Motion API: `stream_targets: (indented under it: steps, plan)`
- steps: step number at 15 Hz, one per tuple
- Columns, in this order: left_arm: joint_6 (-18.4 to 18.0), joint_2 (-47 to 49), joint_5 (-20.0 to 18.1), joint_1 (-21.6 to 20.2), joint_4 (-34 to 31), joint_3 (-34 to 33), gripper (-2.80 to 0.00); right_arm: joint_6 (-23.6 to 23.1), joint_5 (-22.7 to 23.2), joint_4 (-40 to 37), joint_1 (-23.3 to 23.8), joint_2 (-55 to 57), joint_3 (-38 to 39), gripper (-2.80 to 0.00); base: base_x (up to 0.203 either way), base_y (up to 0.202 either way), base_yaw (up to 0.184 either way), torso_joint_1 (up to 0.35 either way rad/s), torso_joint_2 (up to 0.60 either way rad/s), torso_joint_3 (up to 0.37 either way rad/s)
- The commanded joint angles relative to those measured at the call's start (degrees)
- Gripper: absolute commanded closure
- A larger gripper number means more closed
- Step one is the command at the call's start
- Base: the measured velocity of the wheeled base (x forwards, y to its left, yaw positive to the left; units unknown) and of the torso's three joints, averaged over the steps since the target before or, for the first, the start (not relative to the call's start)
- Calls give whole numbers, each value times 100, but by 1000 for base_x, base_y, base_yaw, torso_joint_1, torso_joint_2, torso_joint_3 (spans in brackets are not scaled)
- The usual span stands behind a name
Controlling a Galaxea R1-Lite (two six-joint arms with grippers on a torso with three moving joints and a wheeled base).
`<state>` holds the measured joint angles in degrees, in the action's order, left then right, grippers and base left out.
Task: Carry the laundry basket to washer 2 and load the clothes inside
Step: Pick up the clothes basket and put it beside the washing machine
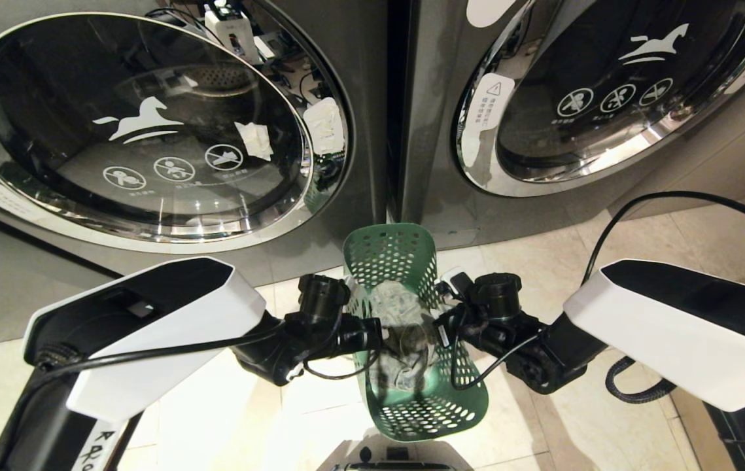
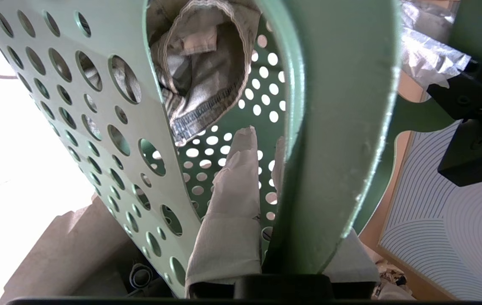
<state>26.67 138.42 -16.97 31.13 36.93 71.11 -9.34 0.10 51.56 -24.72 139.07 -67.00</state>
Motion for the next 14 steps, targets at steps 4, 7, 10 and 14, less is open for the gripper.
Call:
stream_targets:
  steps: [4,7,10,14]
  plan:
    - [13,-8,-8,-2,-5,2,0,-23,-10,13,3,15,39,0,0,0,0,0,0,0]
    - [21,-8,-8,-1,-10,17,0,-24,-18,12,3,24,38,0,0,0,0,0,0,0]
    - [50,-36,9,-2,-36,18,0,-33,-15,3,3,42,26,0,0,0,0,0,0,0]
    - [92,-167,1,15,-159,87,0,-35,-19,3,3,68,4,0,0,0,0,0,0,0]
